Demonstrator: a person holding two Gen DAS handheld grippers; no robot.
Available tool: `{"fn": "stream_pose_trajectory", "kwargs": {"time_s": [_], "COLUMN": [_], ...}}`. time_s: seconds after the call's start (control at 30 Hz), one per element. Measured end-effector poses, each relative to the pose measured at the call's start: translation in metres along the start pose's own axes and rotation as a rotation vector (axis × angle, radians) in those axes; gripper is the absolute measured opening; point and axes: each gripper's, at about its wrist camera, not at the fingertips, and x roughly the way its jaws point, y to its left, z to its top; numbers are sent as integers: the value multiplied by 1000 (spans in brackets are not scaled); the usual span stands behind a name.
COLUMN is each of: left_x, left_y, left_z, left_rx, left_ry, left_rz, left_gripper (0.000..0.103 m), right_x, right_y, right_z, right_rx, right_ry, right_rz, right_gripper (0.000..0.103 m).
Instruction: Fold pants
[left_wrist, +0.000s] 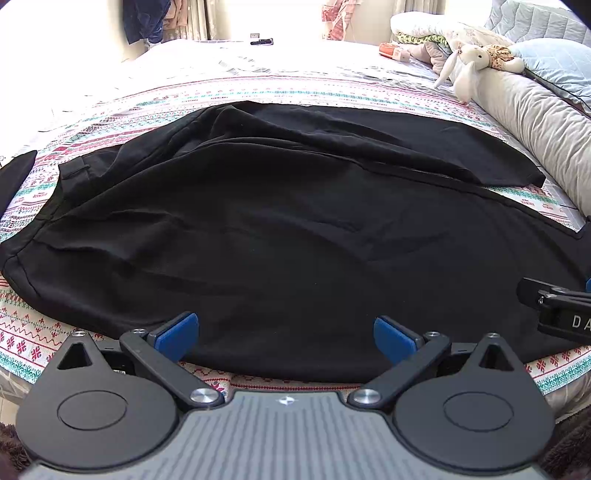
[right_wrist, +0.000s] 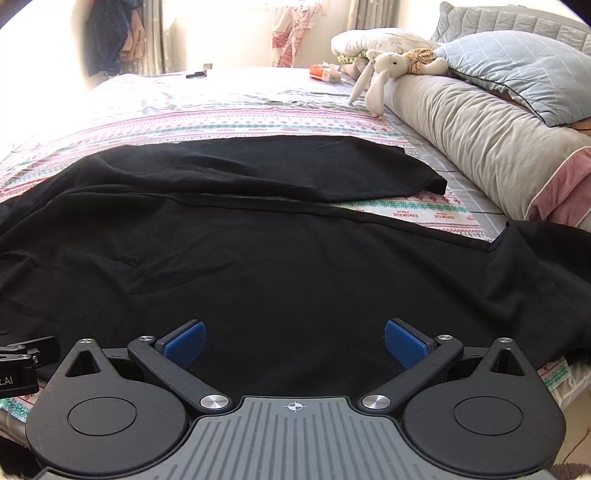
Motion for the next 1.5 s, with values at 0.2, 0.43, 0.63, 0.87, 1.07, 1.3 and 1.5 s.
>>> {"fn": "stream_pose_trajectory", "kwargs": {"time_s": [0.2,0.43,0.63,0.87,1.07,1.3,1.5], "left_x": [2,6,8,8,11,14,14], "left_y": [0,1,7,16,25,36,43], "left_z": [-1,-5,-9,-12,-19,-26,-27], "left_rx": [-1,3,0,-8,-14,-27,-44], "left_ry": [7,20,32,42,57,67,75], "left_rz": [-3,7,13,23,39,69,73], "left_gripper": [103,103,103,103,103,103,103], "right_x": [1,1,1,4,8,13,17], "right_y": [1,0,-1,-2,2,3,2], "right_z": [0,-1,-3,-5,-10,-16,-19], "right_rx": [-3,-6,-10,-17,-41,-60,-53], "right_ry": [2,4,12,29,63,92,118], "right_rz": [0,2,-6,-13,-19,-24,-19], "right_gripper": [103,103,103,103,103,103,103]}}
